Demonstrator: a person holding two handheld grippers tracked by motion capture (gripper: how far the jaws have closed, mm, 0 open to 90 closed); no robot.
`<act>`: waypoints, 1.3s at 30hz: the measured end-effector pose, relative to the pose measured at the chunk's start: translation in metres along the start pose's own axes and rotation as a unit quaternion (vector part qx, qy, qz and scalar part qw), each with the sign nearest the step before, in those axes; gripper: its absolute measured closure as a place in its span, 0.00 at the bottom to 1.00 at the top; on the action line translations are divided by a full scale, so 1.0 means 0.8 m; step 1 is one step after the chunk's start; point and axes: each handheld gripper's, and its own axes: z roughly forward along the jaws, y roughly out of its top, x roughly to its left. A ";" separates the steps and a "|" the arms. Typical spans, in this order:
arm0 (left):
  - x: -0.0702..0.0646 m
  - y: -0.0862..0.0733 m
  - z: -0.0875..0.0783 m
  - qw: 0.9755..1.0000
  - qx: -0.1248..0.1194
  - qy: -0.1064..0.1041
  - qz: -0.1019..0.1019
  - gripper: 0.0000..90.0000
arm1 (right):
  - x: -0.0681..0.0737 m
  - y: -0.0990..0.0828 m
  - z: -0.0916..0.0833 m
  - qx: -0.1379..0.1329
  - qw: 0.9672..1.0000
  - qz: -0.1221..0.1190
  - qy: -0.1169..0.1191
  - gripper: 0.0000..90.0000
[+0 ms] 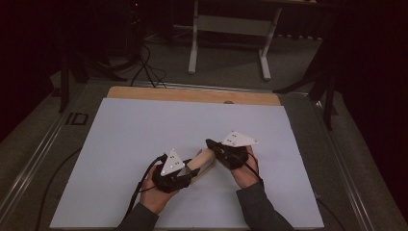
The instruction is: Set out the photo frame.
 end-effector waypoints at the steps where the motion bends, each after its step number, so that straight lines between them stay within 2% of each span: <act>1: 0.001 0.000 0.000 1.000 0.000 0.001 -0.005 0.66 | 0.000 0.000 0.000 -0.001 1.000 0.001 0.000 0.99; 4: 0.006 -0.002 0.000 1.000 0.000 0.001 -0.019 0.63 | -0.001 0.000 0.000 0.000 1.000 0.006 -0.001 0.99; 13: 0.006 -0.003 0.003 1.000 0.008 0.024 -0.015 0.54 | 0.000 0.001 -0.001 0.003 1.000 0.004 -0.005 1.00; 22: 0.007 -0.004 0.006 0.998 0.024 0.050 -0.016 0.53 | 0.000 0.002 -0.002 0.007 1.000 0.002 -0.011 1.00; 29: 0.011 -0.005 0.006 0.997 0.026 0.069 -0.027 0.52 | 0.001 0.004 -0.003 0.016 1.000 0.003 -0.019 1.00; 39: 0.019 -0.005 0.005 0.995 0.031 0.080 -0.041 0.54 | 0.002 0.005 -0.004 0.021 1.000 0.006 -0.022 1.00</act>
